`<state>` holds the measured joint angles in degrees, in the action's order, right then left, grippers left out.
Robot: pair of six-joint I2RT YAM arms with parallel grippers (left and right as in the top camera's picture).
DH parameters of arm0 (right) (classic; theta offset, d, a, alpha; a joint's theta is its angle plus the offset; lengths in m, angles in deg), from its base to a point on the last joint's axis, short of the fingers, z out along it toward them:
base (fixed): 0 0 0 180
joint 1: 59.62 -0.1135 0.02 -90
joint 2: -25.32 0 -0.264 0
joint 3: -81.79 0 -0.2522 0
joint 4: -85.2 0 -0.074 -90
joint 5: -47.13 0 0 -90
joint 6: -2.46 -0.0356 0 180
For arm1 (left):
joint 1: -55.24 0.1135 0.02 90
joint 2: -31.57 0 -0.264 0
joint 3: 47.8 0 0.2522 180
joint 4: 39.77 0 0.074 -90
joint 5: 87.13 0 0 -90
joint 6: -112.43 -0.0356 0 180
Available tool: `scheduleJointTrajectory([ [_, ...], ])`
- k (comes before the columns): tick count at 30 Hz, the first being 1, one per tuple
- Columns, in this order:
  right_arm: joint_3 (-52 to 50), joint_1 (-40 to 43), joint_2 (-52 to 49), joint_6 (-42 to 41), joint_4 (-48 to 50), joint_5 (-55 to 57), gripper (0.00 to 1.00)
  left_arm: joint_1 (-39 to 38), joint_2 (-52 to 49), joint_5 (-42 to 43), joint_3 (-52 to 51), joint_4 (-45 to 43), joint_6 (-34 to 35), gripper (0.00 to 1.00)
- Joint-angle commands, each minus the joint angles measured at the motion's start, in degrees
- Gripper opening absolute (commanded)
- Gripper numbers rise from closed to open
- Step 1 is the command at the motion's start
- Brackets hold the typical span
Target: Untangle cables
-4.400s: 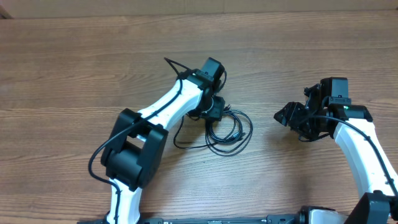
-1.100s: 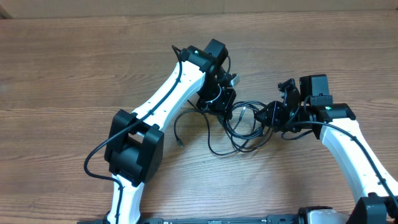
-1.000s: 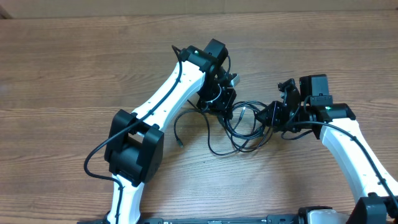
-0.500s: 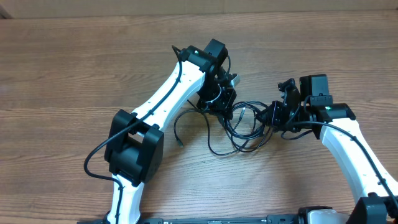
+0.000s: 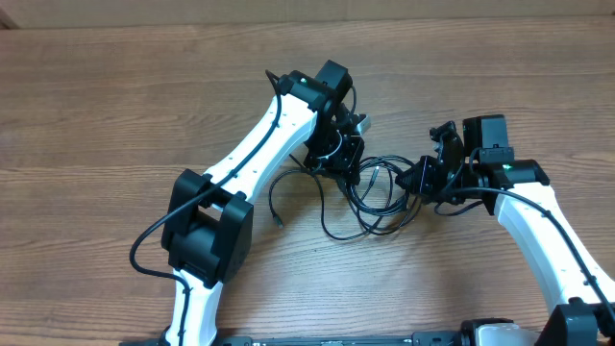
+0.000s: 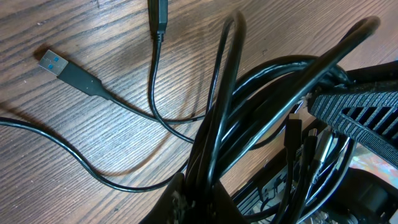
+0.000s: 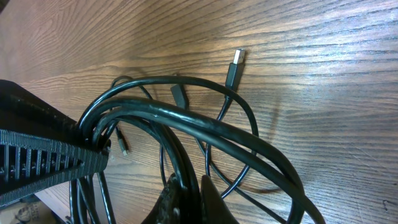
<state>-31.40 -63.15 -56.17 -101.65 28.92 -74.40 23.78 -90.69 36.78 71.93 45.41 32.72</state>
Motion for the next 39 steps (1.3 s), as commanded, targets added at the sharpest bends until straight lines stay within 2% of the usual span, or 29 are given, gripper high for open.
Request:
scheduleJointTrajectory([
  [1, 1.38, -0.15, -0.20, -0.07, 0.44, 0.42, 0.04, 0.15, 0.22, 1.92, 0.81, 0.35, -1.31, 0.09],
  [3, 1.38, -0.15, -0.20, -0.07, 0.44, 0.42, 0.04, 0.15, 0.22, 1.95, 0.81, 0.35, -1.29, 0.12],
  [12, 1.38, -0.15, -0.20, -0.07, 0.44, 0.42, 0.04, 0.15, 0.22, 2.16, 0.81, 1.42, 1.97, 0.47],
  [19, 1.38, -0.15, -0.20, -0.07, 0.44, 0.42, 0.04, 0.13, 0.22, 2.14, 0.81, 2.80, 6.80, 0.63],
  [25, 1.38, -0.15, -0.20, -0.09, 0.44, 0.42, 0.04, -0.07, 0.22, 2.34, 0.81, 3.80, 9.53, 0.65],
  [30, 1.38, -0.15, -0.20, -0.09, 0.46, 0.42, 0.04, -0.90, 0.22, 6.91, 0.81, 3.54, 9.49, 0.65],
  [39, 1.38, -0.15, -0.20, -0.09, 0.44, 0.42, 0.04, -3.93, 0.22, 7.15, 0.79, 3.58, 13.92, 0.50],
])
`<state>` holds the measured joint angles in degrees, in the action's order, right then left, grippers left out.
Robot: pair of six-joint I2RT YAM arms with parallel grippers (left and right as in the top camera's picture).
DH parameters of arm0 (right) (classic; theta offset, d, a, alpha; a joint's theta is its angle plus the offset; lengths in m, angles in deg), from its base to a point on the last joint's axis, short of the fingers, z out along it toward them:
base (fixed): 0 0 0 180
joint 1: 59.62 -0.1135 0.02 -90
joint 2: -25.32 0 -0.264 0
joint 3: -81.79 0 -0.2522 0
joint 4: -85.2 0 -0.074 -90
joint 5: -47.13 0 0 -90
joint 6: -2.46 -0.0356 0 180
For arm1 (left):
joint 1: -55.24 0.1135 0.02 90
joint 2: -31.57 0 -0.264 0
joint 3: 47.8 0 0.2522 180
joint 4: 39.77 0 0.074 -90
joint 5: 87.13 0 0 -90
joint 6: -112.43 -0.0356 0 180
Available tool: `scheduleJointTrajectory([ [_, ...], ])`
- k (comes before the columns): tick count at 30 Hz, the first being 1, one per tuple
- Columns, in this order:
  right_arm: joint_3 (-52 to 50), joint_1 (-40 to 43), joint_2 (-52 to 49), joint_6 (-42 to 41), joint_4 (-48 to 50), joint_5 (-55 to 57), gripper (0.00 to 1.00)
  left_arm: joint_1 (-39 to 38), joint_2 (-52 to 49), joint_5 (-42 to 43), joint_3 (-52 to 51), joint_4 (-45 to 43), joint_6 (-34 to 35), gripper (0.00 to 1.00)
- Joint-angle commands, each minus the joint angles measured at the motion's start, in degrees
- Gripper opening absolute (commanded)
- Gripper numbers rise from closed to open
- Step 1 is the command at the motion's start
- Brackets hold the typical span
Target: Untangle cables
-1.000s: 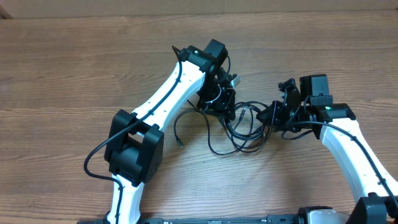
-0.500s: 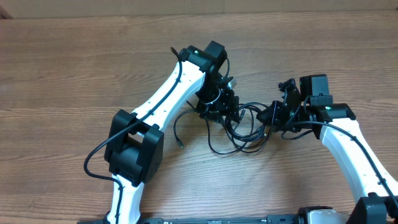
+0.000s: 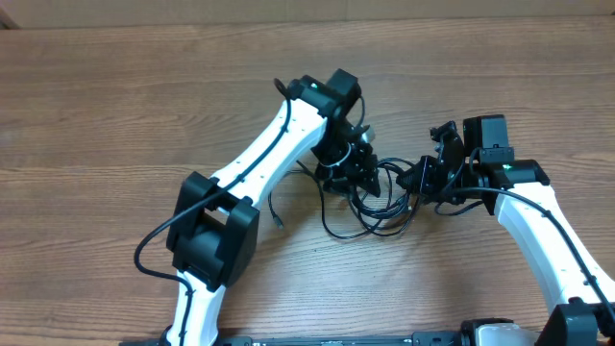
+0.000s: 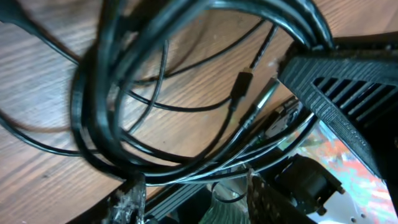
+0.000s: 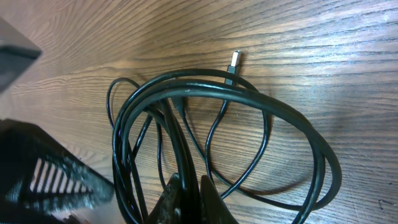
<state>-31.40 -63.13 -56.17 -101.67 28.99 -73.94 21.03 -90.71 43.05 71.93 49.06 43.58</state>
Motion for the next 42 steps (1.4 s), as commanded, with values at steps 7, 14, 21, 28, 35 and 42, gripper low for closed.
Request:
scheduleJointTrajectory([
  [7, 1.38, -0.17, -0.20, -0.07, 0.37, -0.04, 0.04, -2.99, 0.24, -9.75, 0.79, 1.44, 11.06, 0.50],
  [14, 1.38, -0.17, -0.20, -0.07, 0.35, -0.04, 0.04, -3.37, 0.22, -15.82, 0.63, 1.42, 16.02, 0.53],
  [21, 1.38, -0.17, -0.20, -0.07, 0.35, -0.04, 0.04, -3.43, 0.13, -15.32, 0.57, 1.68, 16.39, 0.56],
  [28, 1.38, -0.17, -0.20, -0.07, 0.37, -0.04, 0.04, -4.17, 0.13, -15.10, 0.57, 1.60, 16.44, 0.56],
  [35, 1.38, -0.17, -0.20, -0.07, 0.37, -0.04, 0.04, -4.85, 0.13, -15.13, 0.57, 1.51, 16.59, 0.55],
  [42, 1.38, -0.17, -0.20, -0.07, 0.35, -0.04, 0.04, -4.90, 0.13, -15.13, 0.57, 1.55, 16.59, 0.54],
])
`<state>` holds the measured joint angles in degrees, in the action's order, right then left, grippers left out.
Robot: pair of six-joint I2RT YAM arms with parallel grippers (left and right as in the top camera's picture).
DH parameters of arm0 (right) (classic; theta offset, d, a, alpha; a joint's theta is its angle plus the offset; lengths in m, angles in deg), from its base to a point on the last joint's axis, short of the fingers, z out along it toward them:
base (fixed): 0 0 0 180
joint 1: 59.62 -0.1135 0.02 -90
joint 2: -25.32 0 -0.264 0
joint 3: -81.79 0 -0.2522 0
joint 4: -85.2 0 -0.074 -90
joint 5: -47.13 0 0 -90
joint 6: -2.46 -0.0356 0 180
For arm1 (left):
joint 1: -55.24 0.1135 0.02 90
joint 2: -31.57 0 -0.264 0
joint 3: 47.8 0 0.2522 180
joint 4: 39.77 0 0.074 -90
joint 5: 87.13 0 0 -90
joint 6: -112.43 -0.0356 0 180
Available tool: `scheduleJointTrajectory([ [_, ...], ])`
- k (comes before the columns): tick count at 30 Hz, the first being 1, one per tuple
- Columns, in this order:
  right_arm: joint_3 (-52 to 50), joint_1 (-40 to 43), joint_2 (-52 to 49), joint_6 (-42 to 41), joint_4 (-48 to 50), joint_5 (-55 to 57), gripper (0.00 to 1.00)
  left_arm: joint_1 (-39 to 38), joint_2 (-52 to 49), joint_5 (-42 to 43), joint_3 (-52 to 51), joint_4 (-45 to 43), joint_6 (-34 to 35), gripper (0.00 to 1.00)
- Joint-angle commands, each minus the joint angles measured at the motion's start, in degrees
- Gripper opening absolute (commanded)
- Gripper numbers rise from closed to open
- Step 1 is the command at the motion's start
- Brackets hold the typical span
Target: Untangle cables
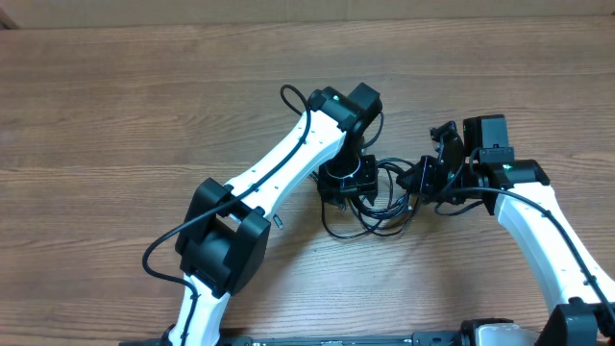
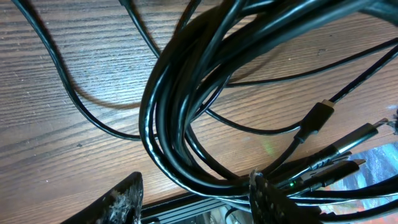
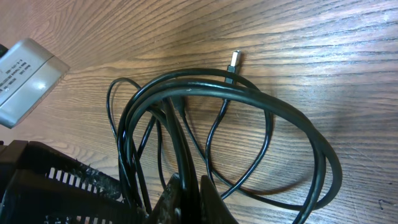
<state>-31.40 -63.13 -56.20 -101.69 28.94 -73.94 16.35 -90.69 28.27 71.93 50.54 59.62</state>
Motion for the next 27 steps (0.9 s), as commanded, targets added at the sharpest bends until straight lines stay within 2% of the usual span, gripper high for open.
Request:
scheduleJointTrajectory([
  [1, 1.38, -0.17, -0.17, -0.04, 0.39, -0.04, 0.04, -0.24, 0.11, -0.35, 0.55, 0.07, 0.55, 0.54],
  [9, 1.38, -0.17, -0.17, -0.04, 0.39, -0.04, 0.04, -0.87, 0.11, -0.39, 0.52, 0.04, 0.57, 0.49],
  [21, 1.38, -0.17, -0.17, -0.04, 0.39, -0.04, 0.04, -1.29, 0.00, -1.44, -0.26, -0.39, 1.95, 0.49],
  [27, 1.38, -0.17, -0.17, -0.04, 0.39, -0.04, 0.04, -1.29, -0.02, -2.36, -0.50, -0.50, 2.78, 0.43],
])
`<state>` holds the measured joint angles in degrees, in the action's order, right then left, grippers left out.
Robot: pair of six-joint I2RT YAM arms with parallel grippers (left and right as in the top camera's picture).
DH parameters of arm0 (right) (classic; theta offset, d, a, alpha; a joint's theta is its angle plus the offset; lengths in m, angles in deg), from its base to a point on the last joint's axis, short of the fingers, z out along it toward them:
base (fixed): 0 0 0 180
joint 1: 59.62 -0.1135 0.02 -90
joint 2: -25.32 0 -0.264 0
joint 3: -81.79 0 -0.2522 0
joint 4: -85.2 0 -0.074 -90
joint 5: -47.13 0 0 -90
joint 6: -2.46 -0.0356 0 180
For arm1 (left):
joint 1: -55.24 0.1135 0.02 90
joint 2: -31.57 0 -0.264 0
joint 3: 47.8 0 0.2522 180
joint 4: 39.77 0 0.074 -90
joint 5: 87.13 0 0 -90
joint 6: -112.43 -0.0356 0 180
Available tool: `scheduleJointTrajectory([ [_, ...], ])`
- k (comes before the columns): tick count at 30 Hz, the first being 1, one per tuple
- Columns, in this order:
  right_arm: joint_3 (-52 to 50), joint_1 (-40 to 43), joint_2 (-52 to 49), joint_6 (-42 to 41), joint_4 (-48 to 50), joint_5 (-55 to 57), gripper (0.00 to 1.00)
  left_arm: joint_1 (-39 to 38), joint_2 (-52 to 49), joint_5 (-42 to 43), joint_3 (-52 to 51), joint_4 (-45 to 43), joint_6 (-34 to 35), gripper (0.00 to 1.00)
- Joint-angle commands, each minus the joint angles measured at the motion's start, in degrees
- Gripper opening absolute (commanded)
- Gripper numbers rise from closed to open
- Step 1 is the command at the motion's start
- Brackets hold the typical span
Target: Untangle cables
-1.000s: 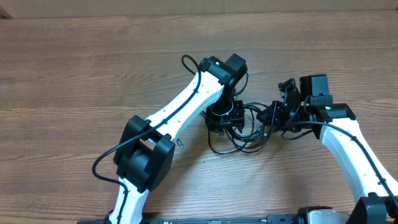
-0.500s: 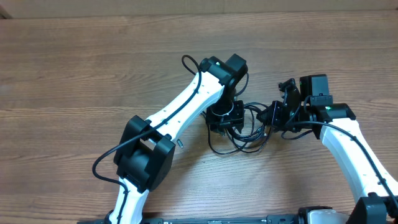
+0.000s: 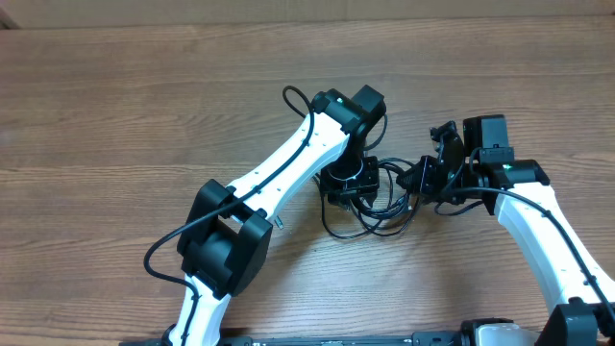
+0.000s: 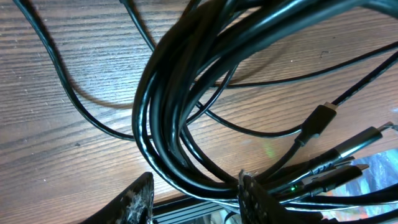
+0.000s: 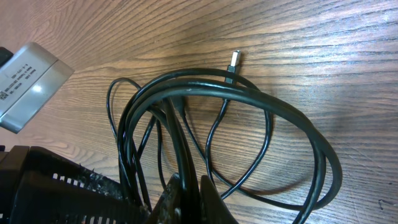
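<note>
A tangle of black cables [image 3: 377,204] lies on the wooden table between the two arms. My left gripper [image 3: 348,183] stands over its left part; in the left wrist view it [image 4: 194,199] is open, with the thick bundle of loops [image 4: 180,118] running between the two fingers. My right gripper [image 3: 419,179] holds the right side; in the right wrist view it [image 5: 189,191] is shut on a few strands of the tangle [image 5: 205,106]. A silver-tipped plug [image 5: 233,61] lies free on the wood beyond the loops.
A wooden table [image 3: 115,115] carries everything. A loose cable end [image 3: 277,222] lies left of the tangle by the left arm. Several connectors [image 4: 317,118] hang at the bundle's right side. The left arm's black finger [image 5: 62,186] and grey camera housing [image 5: 25,87] crowd the right wrist view.
The left gripper's fingers stand a little closer together around the bundle. The tangle and the right gripper have not visibly moved.
The left gripper was first shut on strands at the tangle's left while the right held the other side. It then stood open and further right over the loops. After that it straddled the thick bundle, and now its fingers are narrower. The right grip stayed throughout.
</note>
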<state>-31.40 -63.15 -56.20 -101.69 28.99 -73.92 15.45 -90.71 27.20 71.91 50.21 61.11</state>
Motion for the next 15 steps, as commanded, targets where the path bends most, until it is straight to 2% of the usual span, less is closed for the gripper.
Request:
scheduleJointTrajectory([
  [1, 1.38, -0.15, -0.17, -0.04, 0.35, -0.07, 0.04, -0.39, -0.04, -1.64, -0.50, -0.15, 1.46, 0.43],
  [12, 1.38, -0.15, -0.17, -0.04, 0.35, -0.07, 0.04, -0.39, -0.20, -2.93, -2.43, -1.95, 3.37, 0.41],
  [15, 1.38, -0.15, -0.17, -0.04, 0.35, -0.07, 0.04, -0.39, -0.20, -2.95, -2.40, -1.95, 3.37, 0.32],
])
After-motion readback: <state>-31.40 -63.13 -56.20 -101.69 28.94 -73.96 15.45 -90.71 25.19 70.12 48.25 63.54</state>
